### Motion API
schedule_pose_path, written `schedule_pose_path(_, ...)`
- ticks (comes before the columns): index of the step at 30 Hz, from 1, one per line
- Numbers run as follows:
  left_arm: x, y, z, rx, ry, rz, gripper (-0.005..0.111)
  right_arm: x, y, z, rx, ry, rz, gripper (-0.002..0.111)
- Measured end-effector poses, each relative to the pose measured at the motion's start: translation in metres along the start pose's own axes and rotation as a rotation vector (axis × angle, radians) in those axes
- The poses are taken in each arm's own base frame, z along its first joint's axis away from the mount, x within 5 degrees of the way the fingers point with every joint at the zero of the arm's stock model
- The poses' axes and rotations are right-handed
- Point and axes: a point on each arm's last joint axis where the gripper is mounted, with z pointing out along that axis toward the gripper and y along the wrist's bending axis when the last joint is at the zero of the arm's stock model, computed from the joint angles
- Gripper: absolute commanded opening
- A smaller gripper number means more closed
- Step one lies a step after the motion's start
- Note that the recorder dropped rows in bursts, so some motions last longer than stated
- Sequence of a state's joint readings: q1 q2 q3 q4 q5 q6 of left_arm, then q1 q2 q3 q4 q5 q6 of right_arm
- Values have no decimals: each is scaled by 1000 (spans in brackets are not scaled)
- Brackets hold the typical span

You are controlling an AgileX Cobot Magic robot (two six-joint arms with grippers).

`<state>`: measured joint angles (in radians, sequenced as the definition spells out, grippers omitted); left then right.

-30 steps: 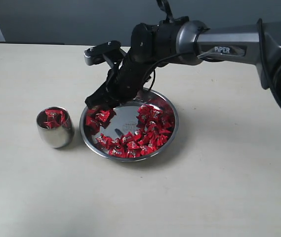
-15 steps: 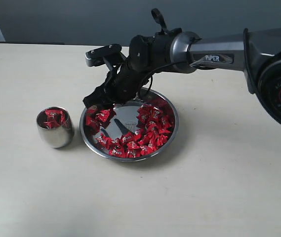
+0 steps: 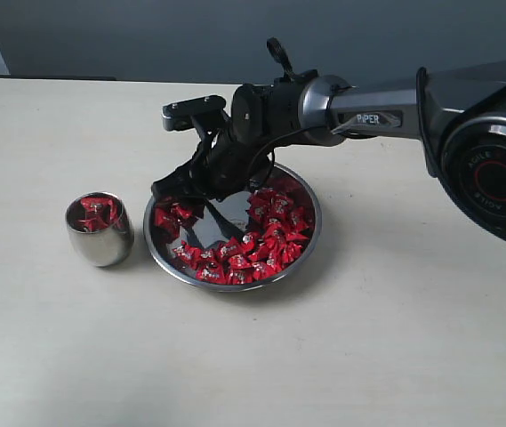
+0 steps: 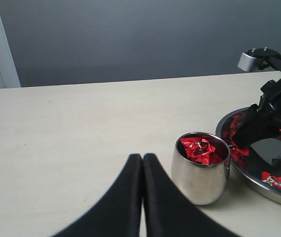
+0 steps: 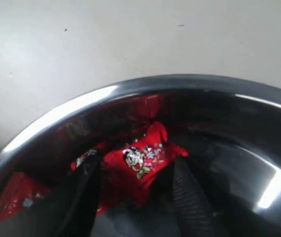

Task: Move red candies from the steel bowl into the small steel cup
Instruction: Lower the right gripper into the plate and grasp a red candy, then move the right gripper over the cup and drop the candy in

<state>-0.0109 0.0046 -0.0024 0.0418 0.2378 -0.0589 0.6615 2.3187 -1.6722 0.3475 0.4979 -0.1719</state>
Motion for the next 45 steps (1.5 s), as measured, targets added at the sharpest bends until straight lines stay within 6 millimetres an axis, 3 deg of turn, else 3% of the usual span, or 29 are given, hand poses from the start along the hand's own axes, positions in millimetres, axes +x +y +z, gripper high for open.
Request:
schedule_pose_path(2, 0, 0, 0, 0, 0, 0, 0, 0, 0, 0, 0, -2, 7, 41)
schedule_pose_path(9, 0, 0, 0, 0, 0, 0, 0, -1, 0, 0, 1, -6, 11, -1)
schedule_pose_path(21, 0, 0, 0, 0, 0, 0, 0, 5, 1, -3, -2, 71, -7, -1)
schedule_pose_path(31, 0, 0, 0, 0, 0, 0, 0, -28, 19, -73, -32, -74, -28, -1)
schedule_pose_path(35, 0, 0, 0, 0, 0, 0, 0, -31, 38, -84, -72, -101, -44, -1)
schedule_pose_path(45, 0, 0, 0, 0, 0, 0, 0, -20, 102, -81, -180, -131, -180, -1)
